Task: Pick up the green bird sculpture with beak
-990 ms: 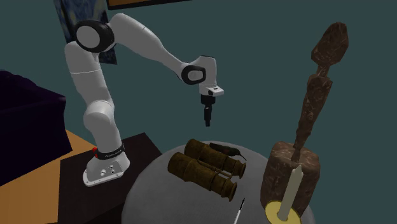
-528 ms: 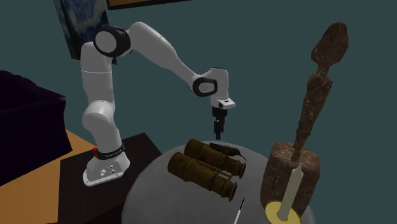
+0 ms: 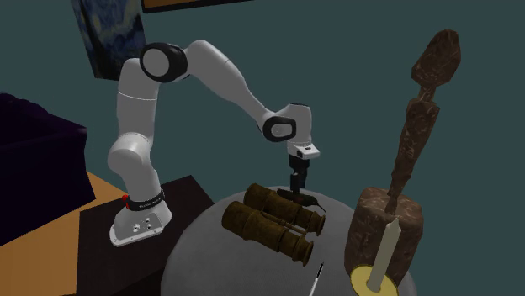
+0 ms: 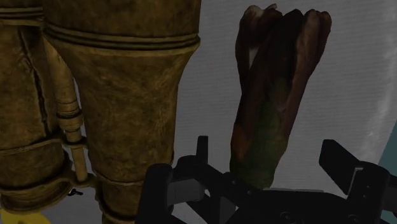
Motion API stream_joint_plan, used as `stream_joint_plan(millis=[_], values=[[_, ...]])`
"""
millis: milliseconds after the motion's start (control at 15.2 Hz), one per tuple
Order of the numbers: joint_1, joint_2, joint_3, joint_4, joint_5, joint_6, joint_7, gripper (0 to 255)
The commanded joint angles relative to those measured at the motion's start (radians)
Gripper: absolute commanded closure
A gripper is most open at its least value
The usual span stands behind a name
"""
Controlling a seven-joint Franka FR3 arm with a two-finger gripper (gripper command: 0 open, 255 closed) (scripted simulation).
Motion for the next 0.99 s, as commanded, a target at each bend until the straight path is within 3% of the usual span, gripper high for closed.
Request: stream_joint_plan(millis=[0, 264, 330, 924], values=[[-0.001, 0.017, 0.001, -0.009, 0.002, 0.026, 0.004, 0], [-0.003, 0.041, 0.003, -0.014, 0.006, 0.055, 0.005, 0], [-0.003, 0.04, 0.003, -0.016, 0.005, 0.055, 0.006, 255], [-0.003, 0.041, 0.003, -0.014, 0.006, 0.055, 0.005, 255]])
